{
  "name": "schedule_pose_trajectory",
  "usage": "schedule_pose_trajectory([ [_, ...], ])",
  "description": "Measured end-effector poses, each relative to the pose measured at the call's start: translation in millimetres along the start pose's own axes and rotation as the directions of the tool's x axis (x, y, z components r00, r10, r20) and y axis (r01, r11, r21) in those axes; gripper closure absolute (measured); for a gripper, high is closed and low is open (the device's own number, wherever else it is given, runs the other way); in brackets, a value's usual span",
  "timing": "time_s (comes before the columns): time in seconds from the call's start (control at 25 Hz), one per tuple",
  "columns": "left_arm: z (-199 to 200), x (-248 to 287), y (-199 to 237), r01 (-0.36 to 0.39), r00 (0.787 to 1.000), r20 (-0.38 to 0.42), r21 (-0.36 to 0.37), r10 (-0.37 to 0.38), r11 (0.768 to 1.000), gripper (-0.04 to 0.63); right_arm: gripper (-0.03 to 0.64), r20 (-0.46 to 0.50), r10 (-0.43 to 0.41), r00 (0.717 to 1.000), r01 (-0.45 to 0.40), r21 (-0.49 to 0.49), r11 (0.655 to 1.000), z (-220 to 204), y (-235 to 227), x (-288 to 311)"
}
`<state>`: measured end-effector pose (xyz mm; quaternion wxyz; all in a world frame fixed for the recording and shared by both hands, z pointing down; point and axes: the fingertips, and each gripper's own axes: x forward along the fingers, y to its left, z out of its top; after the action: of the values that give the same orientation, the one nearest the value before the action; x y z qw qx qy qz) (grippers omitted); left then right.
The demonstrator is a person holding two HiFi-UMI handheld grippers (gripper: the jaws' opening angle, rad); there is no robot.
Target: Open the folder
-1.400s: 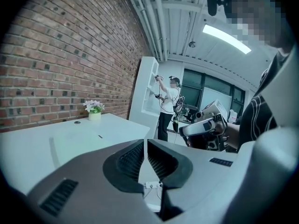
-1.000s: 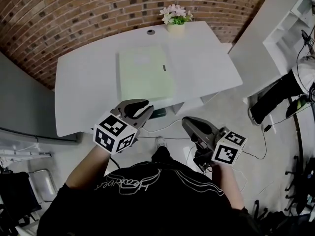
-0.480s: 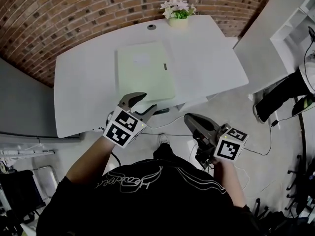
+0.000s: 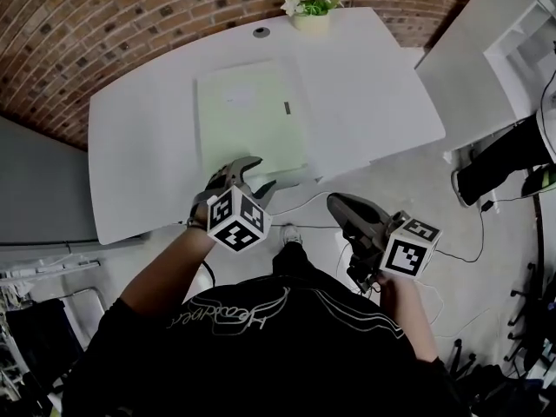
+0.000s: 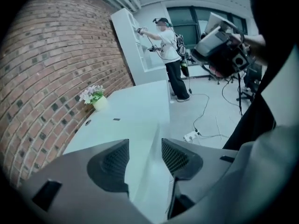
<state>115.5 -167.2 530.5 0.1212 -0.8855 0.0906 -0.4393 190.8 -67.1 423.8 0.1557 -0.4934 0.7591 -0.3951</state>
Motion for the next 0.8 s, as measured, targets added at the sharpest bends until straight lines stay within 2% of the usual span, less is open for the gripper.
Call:
schedule_pose_trajectory([
  [0.12,-4.7,9.0,-2.6,-0.014,0.999,-0.036,0.071,0.016,0.997,0.399,0.614,-0.004,-0.004,1.0,0.004,0.015,1.0,-1.1,-5.6,-0.6],
  [0.36,-15.1,27.2,0.8,-0.031,0.995,-0.093,0.112,0.041,0.993,0.399,0.614,-0.013,-0.003,1.0,0.004,0.032,0.999,-2.9,-14.4,0.6],
  [0.52,-18.4,33.3,7.5,-0.053,0.993,-0.103,0.098,0.063,0.994,0.4,0.614,-0.012,-0.008,1.0,0.009,0.046,0.999,-4.7,-20.8,1.3],
  [0.8,-20.5,33.9,12.2,-0.041,0.992,-0.116,0.043,0.046,0.998,0.403,0.614,-0.02,-0.001,1.0,0.002,0.046,0.999,-7.5,-24.2,2.8],
])
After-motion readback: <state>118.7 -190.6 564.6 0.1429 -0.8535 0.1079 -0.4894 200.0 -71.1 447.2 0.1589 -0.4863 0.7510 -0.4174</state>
